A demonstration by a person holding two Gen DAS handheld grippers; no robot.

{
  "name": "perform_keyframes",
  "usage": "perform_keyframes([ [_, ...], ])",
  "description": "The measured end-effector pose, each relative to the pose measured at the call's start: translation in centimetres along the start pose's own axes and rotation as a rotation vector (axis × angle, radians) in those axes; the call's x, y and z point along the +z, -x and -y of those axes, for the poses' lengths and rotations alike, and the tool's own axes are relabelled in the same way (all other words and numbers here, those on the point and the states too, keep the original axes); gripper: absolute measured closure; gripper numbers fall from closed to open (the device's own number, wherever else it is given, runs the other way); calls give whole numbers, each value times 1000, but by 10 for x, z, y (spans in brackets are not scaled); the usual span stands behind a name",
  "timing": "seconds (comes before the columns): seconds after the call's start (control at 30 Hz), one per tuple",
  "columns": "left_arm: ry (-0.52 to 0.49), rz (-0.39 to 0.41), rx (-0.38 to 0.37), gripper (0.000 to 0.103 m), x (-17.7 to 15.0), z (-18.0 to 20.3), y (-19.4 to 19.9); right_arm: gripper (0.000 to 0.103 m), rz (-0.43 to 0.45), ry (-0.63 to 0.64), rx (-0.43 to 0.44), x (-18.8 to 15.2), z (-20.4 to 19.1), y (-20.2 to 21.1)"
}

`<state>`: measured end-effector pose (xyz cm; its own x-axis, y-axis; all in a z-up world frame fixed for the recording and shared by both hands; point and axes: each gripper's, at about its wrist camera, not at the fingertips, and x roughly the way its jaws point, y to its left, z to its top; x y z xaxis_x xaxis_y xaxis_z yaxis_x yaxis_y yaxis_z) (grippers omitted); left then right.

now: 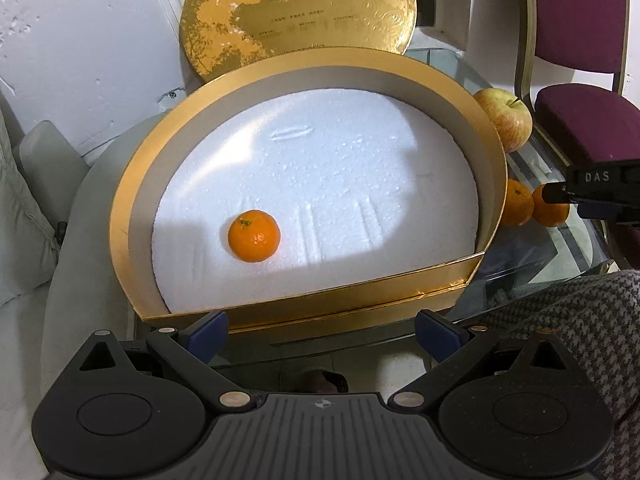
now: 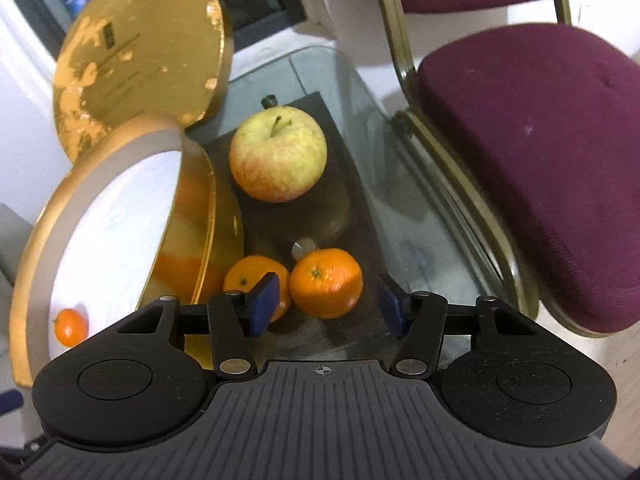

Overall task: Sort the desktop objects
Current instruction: 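Reach the right tool to the next mandarin and grasp it, then lower the mandarin onto the foam in the box and release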

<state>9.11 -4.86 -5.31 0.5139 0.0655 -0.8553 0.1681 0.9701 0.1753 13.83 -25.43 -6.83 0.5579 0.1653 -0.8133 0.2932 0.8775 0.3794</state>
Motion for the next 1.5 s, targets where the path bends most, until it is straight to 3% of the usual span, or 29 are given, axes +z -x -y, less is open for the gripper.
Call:
perform_keyframes([
  [0.43,15,-22,12,2,-4,-4,-4,56,-37,-87,39,5,8,-23],
  [0.8,28,-25,17,2,-11,-9,1,58,-23,-178,74,4,20,-16],
  [1.0,46,7,-15,2,-16,-15,12,58,-3,-153,50,6,16,6],
  [1.13,106,45,-9,2,-19,-38,23,58,56,-75,42,13,-8,34],
  [1.3,231,106,50,2,-25,-89,39,58,113,66,95,19,-63,70],
  [1.5,374,103,124,2,-46,-142,35,58,58,223,178,10,-136,62],
])
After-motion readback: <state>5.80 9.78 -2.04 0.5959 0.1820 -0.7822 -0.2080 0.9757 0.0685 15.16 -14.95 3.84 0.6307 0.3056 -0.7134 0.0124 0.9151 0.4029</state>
